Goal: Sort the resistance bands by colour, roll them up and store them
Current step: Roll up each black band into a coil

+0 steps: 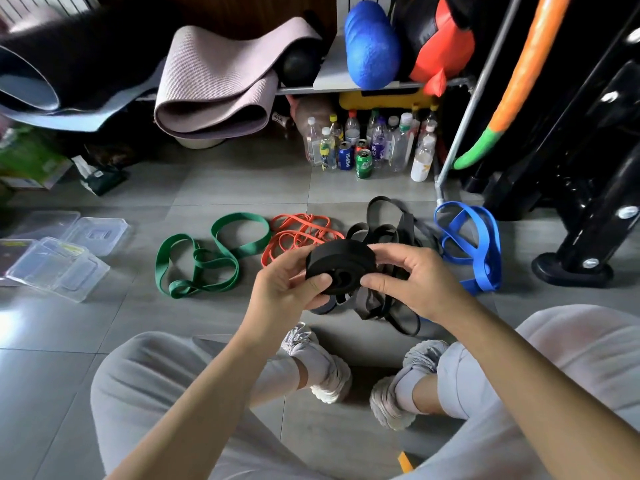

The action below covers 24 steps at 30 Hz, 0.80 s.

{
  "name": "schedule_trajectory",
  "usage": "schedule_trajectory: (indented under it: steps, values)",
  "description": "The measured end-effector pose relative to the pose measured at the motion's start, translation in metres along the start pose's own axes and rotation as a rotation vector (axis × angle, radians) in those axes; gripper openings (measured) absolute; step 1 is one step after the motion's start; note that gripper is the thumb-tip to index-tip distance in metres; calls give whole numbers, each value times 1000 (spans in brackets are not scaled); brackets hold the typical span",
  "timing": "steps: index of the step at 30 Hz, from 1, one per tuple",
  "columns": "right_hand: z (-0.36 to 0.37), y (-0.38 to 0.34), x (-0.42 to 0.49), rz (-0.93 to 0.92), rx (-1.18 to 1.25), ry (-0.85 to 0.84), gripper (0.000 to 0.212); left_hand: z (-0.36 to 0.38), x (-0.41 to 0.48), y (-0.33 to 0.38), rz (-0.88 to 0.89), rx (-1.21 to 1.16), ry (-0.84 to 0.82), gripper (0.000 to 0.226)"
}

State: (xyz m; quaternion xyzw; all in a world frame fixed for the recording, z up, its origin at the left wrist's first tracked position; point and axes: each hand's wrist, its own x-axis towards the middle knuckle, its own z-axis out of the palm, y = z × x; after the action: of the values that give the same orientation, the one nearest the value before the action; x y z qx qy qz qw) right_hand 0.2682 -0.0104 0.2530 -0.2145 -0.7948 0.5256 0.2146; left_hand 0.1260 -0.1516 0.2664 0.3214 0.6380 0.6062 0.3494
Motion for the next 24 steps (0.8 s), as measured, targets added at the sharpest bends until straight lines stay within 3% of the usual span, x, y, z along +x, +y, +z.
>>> schedule_trajectory:
  steps: [3, 5, 7, 9, 11, 14, 18, 24]
  values:
    - [2, 1, -3, 34, 32, -1, 40, -1, 0, -2, -56, -22, -39, 36]
    - [4, 2, -6, 13, -76, 11, 33, -5, 4, -2, -82, 81, -77, 35]
    - [4, 4, -7, -31, -249, -24, 31, -12, 11, 2, 46, 519, -150, 33]
    - [6, 1, -5, -68, -435, -103, 31, -12, 14, 11, 195, 970, -239, 55]
    - [9, -4, -1, -92, -538, -161, 31, -2, 15, 23, 228, 1179, -304, 69]
    - [9, -6, 3, -109, -404, -92, 30, 9, 22, 33, 264, 1399, -340, 48]
    - [0, 12, 6, -8, -198, -81, 39, 7, 24, 41, 221, 1110, -287, 33]
    - [1, 37, 5, 56, -132, -54, 27, 4, 18, 25, 182, 758, -80, 33]
